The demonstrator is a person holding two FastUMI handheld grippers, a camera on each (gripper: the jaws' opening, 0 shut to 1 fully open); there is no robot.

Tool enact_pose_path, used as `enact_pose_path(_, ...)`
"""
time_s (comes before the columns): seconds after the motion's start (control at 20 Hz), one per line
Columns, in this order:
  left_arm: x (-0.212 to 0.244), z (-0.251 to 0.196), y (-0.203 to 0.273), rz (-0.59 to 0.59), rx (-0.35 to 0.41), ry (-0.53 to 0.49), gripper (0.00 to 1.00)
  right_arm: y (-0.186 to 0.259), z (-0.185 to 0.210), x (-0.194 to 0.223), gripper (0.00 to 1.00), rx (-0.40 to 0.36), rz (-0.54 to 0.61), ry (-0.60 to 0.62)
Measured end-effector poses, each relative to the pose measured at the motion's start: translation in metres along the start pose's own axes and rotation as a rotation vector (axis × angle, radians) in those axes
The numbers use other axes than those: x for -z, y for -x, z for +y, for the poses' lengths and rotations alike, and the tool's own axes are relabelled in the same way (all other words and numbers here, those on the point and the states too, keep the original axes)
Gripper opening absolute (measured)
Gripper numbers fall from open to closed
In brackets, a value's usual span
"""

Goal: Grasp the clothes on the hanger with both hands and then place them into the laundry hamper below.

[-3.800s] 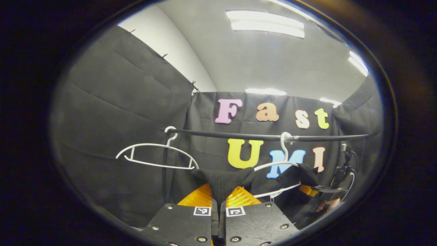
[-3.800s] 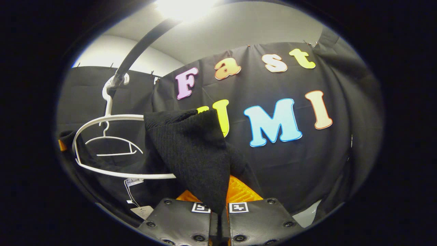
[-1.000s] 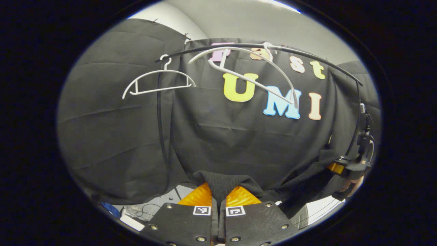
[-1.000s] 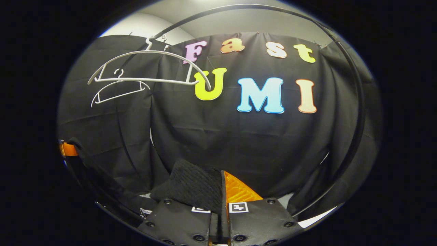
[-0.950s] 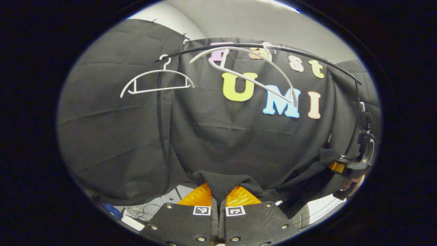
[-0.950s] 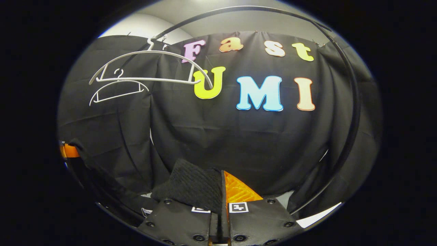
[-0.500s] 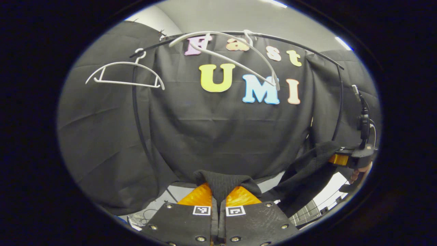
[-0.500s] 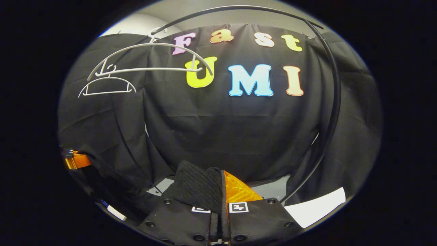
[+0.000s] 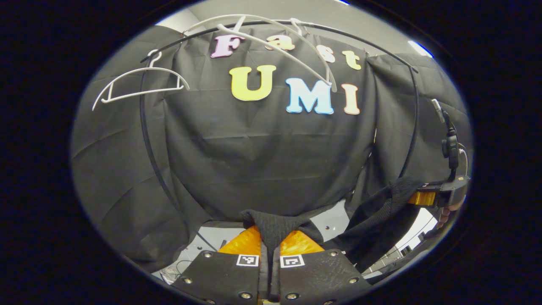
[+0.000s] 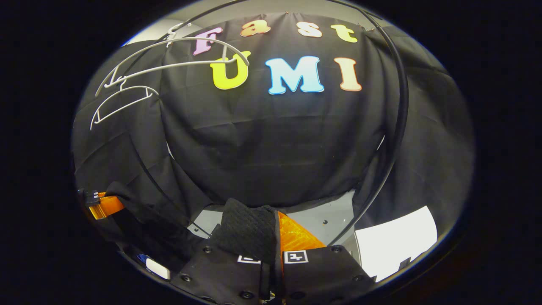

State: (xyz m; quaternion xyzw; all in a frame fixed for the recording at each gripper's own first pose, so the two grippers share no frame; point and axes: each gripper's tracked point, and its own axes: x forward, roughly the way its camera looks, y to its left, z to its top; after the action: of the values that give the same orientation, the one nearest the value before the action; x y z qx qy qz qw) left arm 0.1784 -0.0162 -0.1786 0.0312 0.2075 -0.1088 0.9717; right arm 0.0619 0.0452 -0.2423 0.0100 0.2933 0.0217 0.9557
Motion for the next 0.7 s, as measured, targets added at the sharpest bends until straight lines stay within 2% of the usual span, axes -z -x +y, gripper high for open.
enact_pose_path(0.25, 0.003, -0.002, 0.000, 0.056, 0.002, 0.002, 0.01, -0.007, -0.003, 0.026, 0.09, 0.030, 0.079, -0.031)
enact_pose_path(0.3, 0.004, -0.002, -0.001, 0.065, 0.001, 0.003, 0.04, -0.008, -0.002, 0.031, 0.09, 0.034, 0.095, -0.033)
enact_pose_path(0.35, 0.005, -0.001, 0.000, 0.076, 0.000, 0.008, 0.01, -0.010, -0.001, 0.035, 0.08, 0.033, 0.110, -0.034)
enact_pose_path(0.4, 0.008, -0.002, 0.001, 0.085, -0.001, 0.014, 0.04, -0.011, 0.001, 0.038, 0.08, 0.034, 0.125, -0.033)
enact_pose_path(0.65, 0.014, -0.004, -0.006, 0.116, 0.009, 0.006, 0.04, -0.020, 0.010, 0.051, 0.10, 0.029, 0.182, -0.033)
enact_pose_path(0.7, 0.016, -0.005, -0.004, 0.124, 0.010, 0.006, 0.01, -0.020, 0.013, 0.052, 0.10, 0.025, 0.193, -0.031)
